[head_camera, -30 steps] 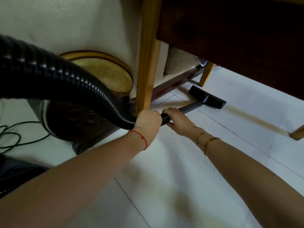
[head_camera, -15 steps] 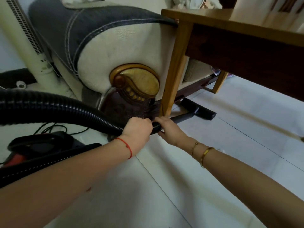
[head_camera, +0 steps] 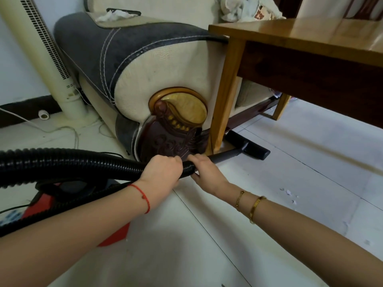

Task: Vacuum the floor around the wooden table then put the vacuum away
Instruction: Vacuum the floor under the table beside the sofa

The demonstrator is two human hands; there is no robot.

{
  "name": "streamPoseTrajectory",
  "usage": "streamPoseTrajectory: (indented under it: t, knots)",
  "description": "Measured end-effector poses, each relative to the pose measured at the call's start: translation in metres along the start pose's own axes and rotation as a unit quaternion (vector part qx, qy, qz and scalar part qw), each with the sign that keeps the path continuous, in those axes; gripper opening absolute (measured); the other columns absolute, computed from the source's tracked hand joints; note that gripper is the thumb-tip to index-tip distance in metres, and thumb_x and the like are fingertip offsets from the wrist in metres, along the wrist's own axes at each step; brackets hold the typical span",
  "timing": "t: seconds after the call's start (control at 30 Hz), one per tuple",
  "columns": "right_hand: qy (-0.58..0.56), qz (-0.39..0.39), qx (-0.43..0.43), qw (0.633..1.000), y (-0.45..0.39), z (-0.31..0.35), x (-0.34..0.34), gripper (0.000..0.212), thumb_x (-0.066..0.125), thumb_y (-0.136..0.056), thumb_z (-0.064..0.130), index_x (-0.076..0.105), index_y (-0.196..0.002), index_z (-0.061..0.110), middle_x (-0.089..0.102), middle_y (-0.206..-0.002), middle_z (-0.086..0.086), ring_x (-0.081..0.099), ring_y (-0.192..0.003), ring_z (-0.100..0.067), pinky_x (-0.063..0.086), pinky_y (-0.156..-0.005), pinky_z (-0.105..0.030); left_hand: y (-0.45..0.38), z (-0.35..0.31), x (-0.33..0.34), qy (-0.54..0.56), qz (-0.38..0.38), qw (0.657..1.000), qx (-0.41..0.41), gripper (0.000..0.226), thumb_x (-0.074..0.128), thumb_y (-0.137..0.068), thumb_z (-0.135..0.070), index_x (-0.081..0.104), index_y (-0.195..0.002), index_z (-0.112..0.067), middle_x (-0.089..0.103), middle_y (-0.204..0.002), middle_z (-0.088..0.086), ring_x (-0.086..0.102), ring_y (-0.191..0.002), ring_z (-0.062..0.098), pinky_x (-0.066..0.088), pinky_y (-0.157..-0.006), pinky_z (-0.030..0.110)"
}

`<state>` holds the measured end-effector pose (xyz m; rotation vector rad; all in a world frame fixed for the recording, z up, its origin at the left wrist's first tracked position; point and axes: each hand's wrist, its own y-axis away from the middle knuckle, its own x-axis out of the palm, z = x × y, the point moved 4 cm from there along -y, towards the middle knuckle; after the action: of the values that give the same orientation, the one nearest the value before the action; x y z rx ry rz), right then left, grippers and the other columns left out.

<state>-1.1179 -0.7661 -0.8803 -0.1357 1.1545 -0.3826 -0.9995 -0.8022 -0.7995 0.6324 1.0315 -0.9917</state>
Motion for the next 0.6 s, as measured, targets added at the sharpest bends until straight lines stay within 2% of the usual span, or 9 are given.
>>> streamPoseTrajectory:
  t: [0.13, 0.23, 0.37, 0.47, 0.53, 0.6]
  knots:
    - [0.013, 0.012, 0.007, 1.0, -0.004, -0.028, -0.005, 0.021, 0.062, -0.082, 0.005, 0.053, -0.099, 0.012, 0.056, -0.098, -0.009, 0.051, -0.094, -0.027, 0.041, -0.08, -0.032, -0.023, -0.015, 0.006, 0.0, -0.009, 1.0, -0.005, 0.025, 0.047, -0.095, -0.025, 0.048, -0.114, -0.01, 0.064, -0.104, 0.002, 0.066, -0.088, 0.02, 0.037, -0.062, 0.029]
    - [0.018, 0.005, 0.01, 1.0, -0.006, -0.055, -0.013, 0.019, 0.063, -0.082, 0.004, 0.053, -0.096, 0.011, 0.056, -0.095, -0.01, 0.051, -0.091, -0.028, 0.034, -0.074, -0.028, -0.049, -0.031, 0.006, 0.001, -0.016, 1.0, 0.001, 0.023, 0.047, -0.096, -0.024, 0.048, -0.114, -0.01, 0.064, -0.106, 0.003, 0.066, -0.091, 0.02, 0.036, -0.063, 0.028]
    - [0.017, -0.01, 0.024, 1.0, -0.007, -0.095, -0.027, 0.02, 0.064, -0.081, 0.004, 0.057, -0.099, 0.01, 0.059, -0.096, -0.011, 0.051, -0.089, -0.027, 0.038, -0.077, -0.03, -0.092, -0.054, 0.007, 0.006, -0.005, 1.0, 0.005, 0.023, 0.048, -0.096, -0.022, 0.048, -0.116, -0.009, 0.064, -0.109, 0.004, 0.066, -0.095, 0.021, 0.041, -0.067, 0.029]
    - [0.025, -0.012, 0.038, 0.999, -0.006, -0.129, -0.041, 0.02, 0.063, -0.08, 0.002, 0.058, -0.099, 0.007, 0.059, -0.091, -0.01, 0.05, -0.085, -0.025, 0.032, -0.072, -0.026, -0.124, -0.076, 0.007, 0.001, -0.014, 1.0, 0.017, 0.026, 0.048, -0.096, -0.024, 0.048, -0.117, -0.009, 0.064, -0.109, 0.004, 0.066, -0.095, 0.022, 0.047, -0.071, 0.03]
    - [0.038, -0.01, 0.059, 0.997, -0.005, -0.157, -0.049, 0.016, 0.062, -0.082, 0.002, 0.057, -0.097, 0.007, 0.056, -0.09, -0.007, 0.048, -0.085, -0.023, 0.027, -0.071, -0.023, -0.146, -0.093, 0.005, 0.004, -0.021, 0.999, 0.028, 0.027, 0.049, -0.097, -0.025, 0.049, -0.119, -0.009, 0.064, -0.109, 0.004, 0.066, -0.094, 0.021, 0.046, -0.071, 0.03]
    - [0.055, 0.002, 0.082, 0.995, -0.002, -0.187, -0.054, 0.015, 0.062, -0.083, 0.005, 0.056, -0.096, 0.009, 0.057, -0.094, -0.008, 0.049, -0.09, -0.028, 0.031, -0.074, -0.029, -0.167, -0.111, 0.003, 0.008, -0.027, 0.999, 0.035, 0.029, 0.049, -0.097, -0.026, 0.049, -0.121, -0.009, 0.065, -0.107, 0.004, 0.066, -0.094, 0.021, 0.041, -0.066, 0.028]
